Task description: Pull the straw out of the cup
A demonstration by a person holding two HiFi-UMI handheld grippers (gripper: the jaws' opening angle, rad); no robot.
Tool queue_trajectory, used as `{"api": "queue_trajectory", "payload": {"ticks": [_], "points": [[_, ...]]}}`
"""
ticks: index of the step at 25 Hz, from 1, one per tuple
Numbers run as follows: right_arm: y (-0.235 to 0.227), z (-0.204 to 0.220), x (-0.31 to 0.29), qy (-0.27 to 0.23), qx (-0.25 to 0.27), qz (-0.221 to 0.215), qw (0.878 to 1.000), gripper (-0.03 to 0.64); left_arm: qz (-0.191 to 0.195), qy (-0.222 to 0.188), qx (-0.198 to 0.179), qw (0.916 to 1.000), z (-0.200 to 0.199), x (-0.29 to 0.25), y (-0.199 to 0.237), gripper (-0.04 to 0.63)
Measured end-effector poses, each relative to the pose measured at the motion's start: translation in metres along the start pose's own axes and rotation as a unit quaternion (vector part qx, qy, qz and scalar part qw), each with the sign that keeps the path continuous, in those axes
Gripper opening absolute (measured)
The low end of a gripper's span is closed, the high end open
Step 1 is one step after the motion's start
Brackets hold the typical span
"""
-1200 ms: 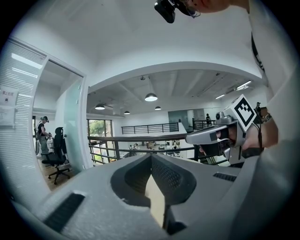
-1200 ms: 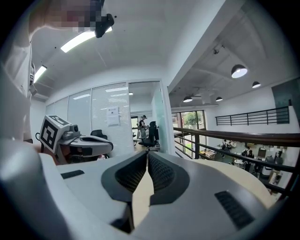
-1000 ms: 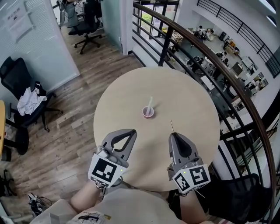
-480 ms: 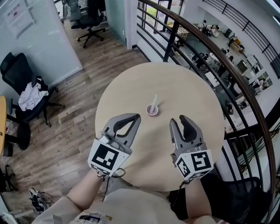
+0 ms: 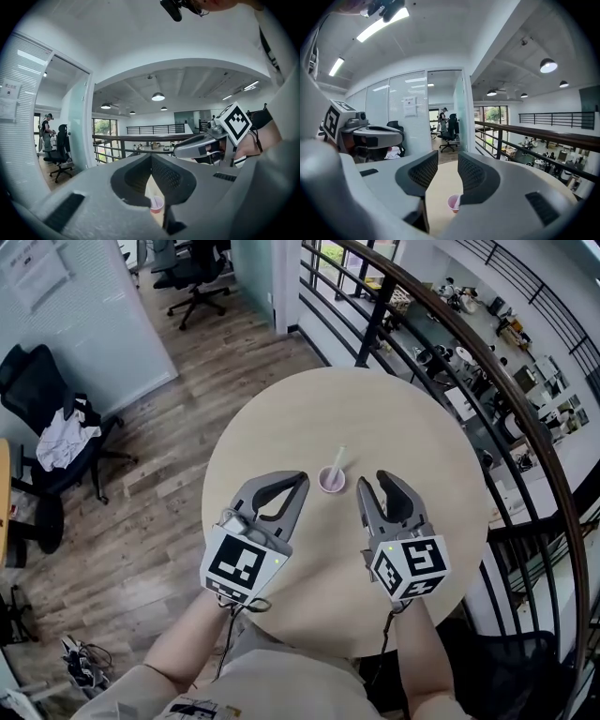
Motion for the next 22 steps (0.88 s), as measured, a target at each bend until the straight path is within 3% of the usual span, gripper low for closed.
{"api": "queue_trajectory", "payload": {"ticks": [8, 22], "points": [[-0.021, 0.029, -0.068, 0.038, -0.029, -0.018, 0.999, 0.149, 0.034, -0.001, 0.031, 0.9989, 0.026, -0.037, 0.015, 0.012], [-0.054, 0.101, -0.156, 0.138, -0.035, -0.011, 0.99, 0.149, 0.046, 0.05, 0.081, 0.9945, 0.099, -0.105, 0.021, 0.012]]}}
Point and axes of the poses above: the fingertips, and each gripper's own axes: x backward along the fingers, y to its left, z out of its underside, the point moved 5 cm from there along x, backward along the fingers, and after that the axes turned 13 degrees about y, right-handed, at the moved point
